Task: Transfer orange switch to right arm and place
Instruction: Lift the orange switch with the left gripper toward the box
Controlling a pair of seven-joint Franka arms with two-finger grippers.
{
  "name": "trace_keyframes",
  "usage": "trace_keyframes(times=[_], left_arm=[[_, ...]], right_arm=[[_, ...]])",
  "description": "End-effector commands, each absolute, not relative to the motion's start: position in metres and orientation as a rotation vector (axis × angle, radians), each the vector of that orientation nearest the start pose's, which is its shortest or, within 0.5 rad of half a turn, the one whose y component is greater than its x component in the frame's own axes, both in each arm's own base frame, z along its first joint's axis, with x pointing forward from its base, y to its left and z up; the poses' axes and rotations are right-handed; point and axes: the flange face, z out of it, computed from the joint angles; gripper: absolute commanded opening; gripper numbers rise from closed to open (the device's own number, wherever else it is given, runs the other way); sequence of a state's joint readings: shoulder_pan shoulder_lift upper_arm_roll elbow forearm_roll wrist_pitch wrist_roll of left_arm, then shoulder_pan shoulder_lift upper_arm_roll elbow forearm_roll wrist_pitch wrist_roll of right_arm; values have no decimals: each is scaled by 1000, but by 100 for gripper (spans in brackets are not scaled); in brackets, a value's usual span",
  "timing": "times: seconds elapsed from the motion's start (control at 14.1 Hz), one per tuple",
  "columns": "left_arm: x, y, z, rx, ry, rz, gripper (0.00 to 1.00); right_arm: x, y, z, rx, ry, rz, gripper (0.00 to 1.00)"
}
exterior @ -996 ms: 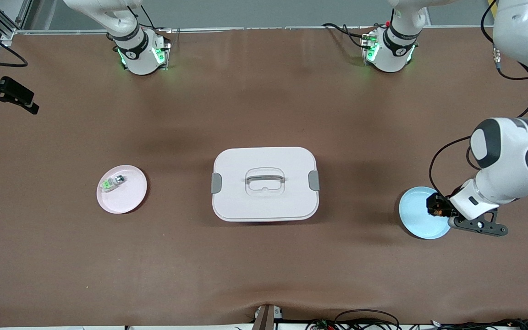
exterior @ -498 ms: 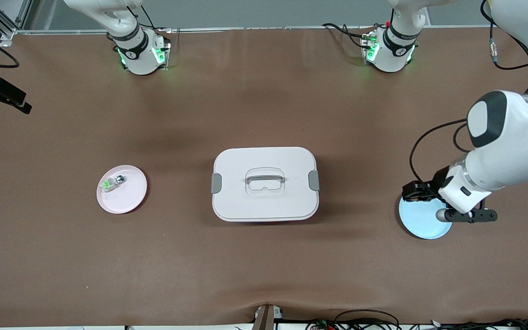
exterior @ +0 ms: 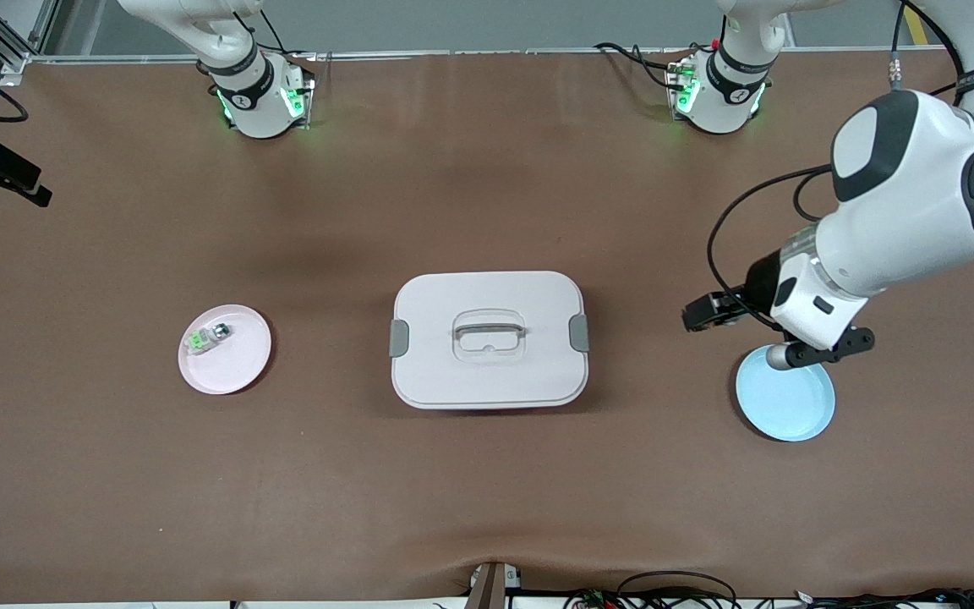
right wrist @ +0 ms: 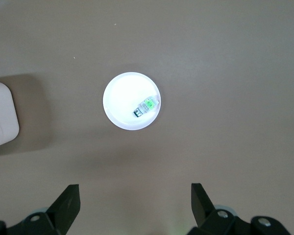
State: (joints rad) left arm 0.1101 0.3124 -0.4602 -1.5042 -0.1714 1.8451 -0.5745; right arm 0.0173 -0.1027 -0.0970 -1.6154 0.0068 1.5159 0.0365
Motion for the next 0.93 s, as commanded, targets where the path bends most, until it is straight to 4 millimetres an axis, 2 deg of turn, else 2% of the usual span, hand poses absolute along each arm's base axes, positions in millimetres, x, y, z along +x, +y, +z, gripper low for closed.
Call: trace_keyframes(times=[0.0, 0.07, 0.14, 0.28, 0.43, 0.5, 0.64, 0.85], left_arm=[[608, -233, 524, -3390, -677, 226, 0], [603, -249, 531, -3385, -741, 243, 0], [597, -267, 539, -3375, -827, 266, 0], [581, -306, 550, -3341, -999, 334, 0], [568, -343, 554, -3295, -1144, 417, 0], [559, -363, 555, -3269, -1206, 462, 0], [547, -395, 554, -3209, -1377, 500, 0], [534, -439, 543, -3080, -1671, 590, 0]], right_arm=[[514, -40, 655, -3115, 160, 35, 100], [507, -33, 653, -3102, 109, 112, 100], [502, -16, 660, -3043, 95, 97, 100], [502, 1, 665, -2934, 155, 45, 100], [502, 27, 666, -2917, 242, 2, 100], [504, 32, 666, -2917, 243, -4, 100], [507, 28, 666, -2919, 257, -17, 100], [502, 31, 660, -2905, 268, -59, 100]])
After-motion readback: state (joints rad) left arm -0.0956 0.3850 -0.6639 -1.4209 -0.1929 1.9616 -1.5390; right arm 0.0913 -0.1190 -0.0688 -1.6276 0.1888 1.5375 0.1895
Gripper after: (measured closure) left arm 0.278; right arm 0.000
